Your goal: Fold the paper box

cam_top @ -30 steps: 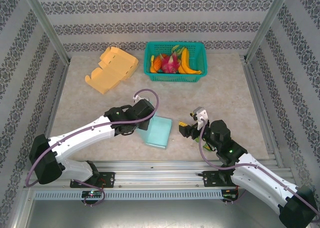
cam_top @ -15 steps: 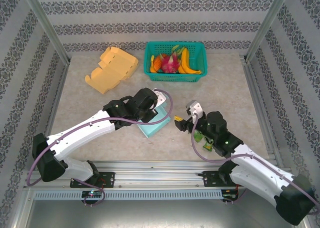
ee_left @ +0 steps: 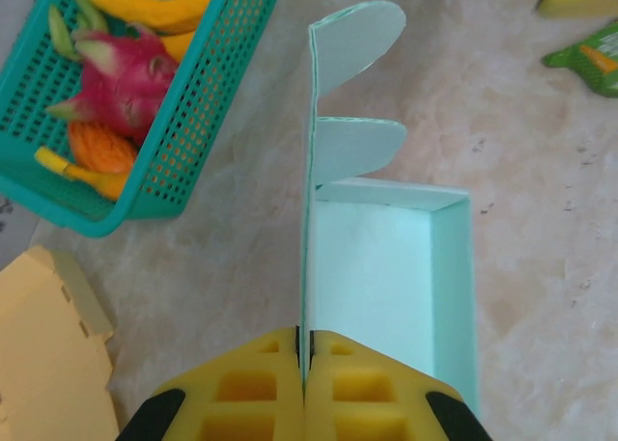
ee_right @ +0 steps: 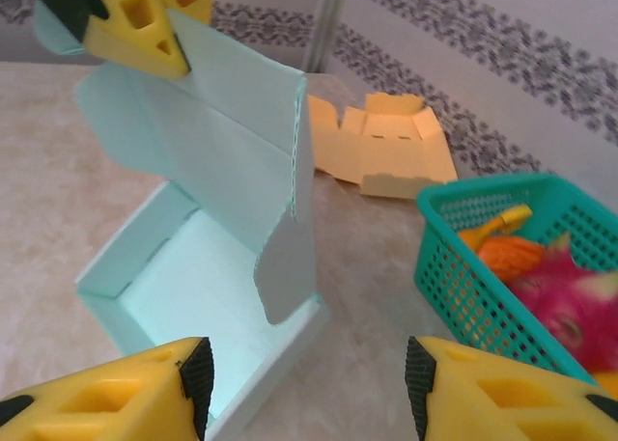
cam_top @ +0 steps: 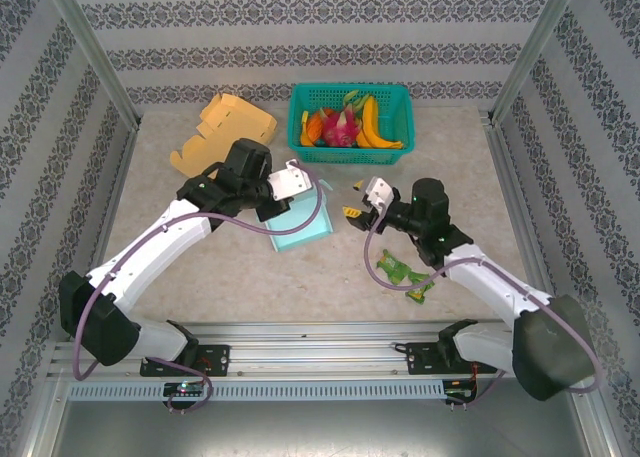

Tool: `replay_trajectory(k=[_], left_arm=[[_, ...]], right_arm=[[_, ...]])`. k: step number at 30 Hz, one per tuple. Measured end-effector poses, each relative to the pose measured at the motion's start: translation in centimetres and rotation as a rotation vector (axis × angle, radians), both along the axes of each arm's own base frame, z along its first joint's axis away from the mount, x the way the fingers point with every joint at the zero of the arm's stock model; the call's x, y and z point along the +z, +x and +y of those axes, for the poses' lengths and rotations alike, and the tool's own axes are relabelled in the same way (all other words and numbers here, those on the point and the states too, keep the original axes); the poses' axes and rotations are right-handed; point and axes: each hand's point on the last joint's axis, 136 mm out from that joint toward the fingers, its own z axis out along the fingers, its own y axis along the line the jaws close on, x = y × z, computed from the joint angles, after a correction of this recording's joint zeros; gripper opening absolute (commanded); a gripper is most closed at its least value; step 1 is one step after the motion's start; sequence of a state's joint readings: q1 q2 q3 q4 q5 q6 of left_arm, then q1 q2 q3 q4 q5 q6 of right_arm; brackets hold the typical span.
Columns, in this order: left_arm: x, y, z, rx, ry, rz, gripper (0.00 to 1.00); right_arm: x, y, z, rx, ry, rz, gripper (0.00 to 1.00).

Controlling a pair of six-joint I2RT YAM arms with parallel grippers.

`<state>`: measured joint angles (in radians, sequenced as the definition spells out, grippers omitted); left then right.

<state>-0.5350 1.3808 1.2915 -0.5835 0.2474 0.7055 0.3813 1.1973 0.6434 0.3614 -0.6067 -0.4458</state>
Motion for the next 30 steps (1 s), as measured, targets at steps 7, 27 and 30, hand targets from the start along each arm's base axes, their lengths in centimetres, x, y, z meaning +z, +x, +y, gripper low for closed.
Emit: replay_trajectory(k=[7,27,30], left_arm=[[-0.2,-0.8,-1.1,-0.138,-0.016,-0.040,0.00],[-0.3,-1.5,-1.4,-0.211,-0.025,-0.095,0.00],[-0.1,-1.7,-1.4,-0.213,-0.028,-0.101,0.00]], right_arm=[[0.7,2.2,1.0,0.089,-0.053,-0.074,0.50],[-1.6,1.6,1.3,0.231,-0.126,-0.062,0.46],[-2.0,1.2,1.7,0.255,-0.124,-0.045,0.46]])
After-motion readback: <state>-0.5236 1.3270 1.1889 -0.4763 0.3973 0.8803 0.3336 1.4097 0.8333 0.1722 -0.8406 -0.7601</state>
